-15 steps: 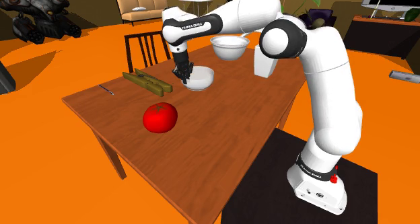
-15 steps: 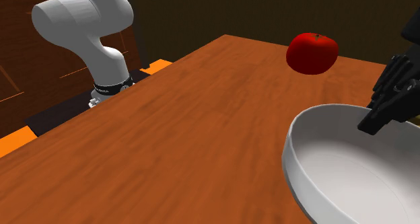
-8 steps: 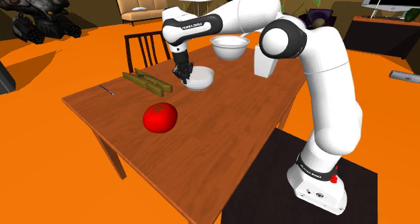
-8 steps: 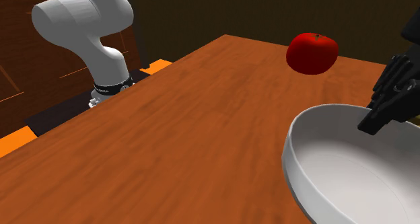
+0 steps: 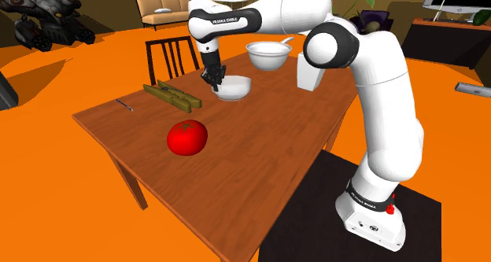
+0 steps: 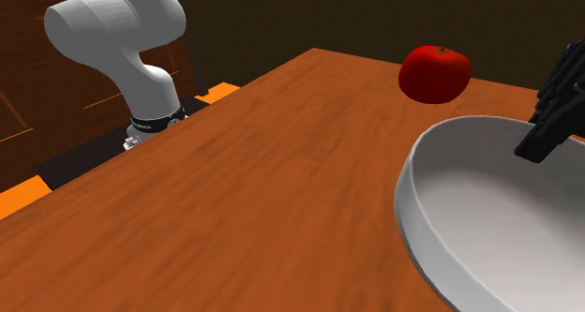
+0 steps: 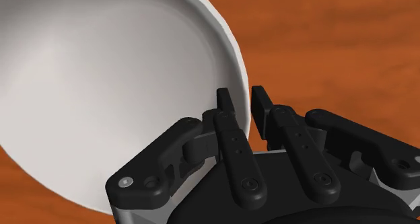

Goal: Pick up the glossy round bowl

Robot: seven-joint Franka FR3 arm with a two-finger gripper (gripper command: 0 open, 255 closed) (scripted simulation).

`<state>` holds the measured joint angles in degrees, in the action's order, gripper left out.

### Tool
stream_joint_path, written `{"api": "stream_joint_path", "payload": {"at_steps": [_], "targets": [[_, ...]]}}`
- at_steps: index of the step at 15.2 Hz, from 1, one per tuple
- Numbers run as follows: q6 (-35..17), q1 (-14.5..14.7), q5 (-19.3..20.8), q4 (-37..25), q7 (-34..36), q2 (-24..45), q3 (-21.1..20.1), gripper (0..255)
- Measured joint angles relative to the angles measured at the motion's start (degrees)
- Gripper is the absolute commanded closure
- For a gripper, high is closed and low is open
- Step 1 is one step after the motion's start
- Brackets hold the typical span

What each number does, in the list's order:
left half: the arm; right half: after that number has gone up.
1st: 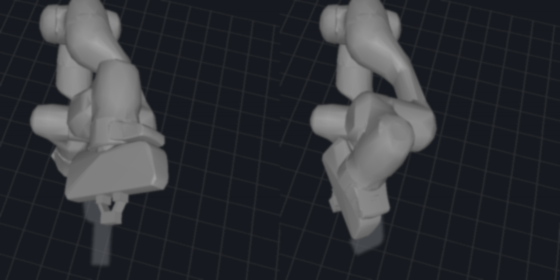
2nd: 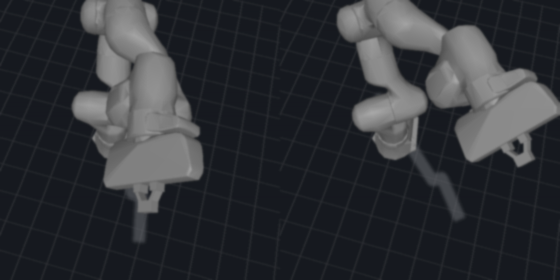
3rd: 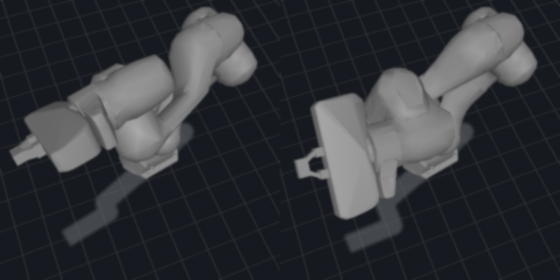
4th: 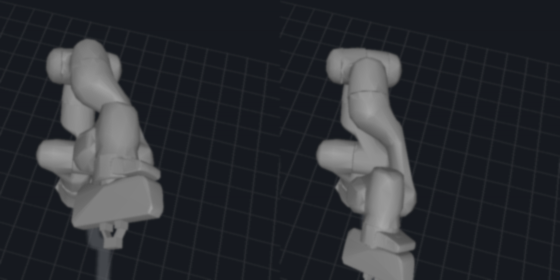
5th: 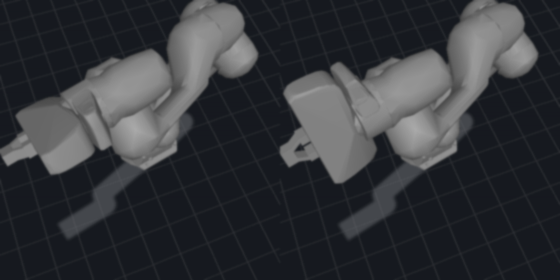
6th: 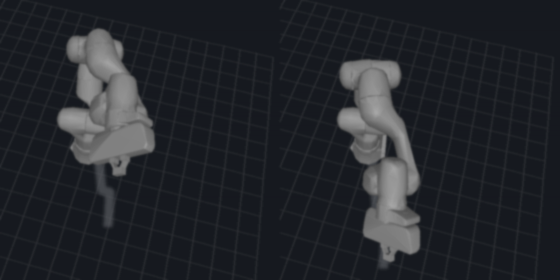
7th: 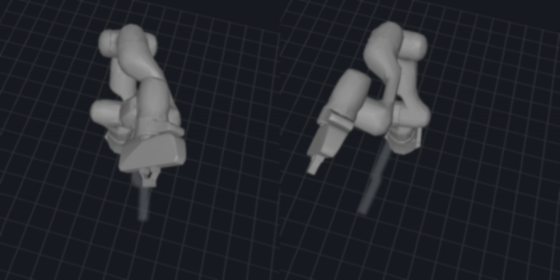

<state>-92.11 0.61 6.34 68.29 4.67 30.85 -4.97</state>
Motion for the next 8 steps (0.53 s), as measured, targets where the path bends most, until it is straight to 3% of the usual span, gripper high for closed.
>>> {"api": "stream_joint_path", "payload": {"at_steps": [8], "targets": [[6.82, 0.48, 0.07, -8.26, -0.35, 1.41, 0.01, 255]]}}
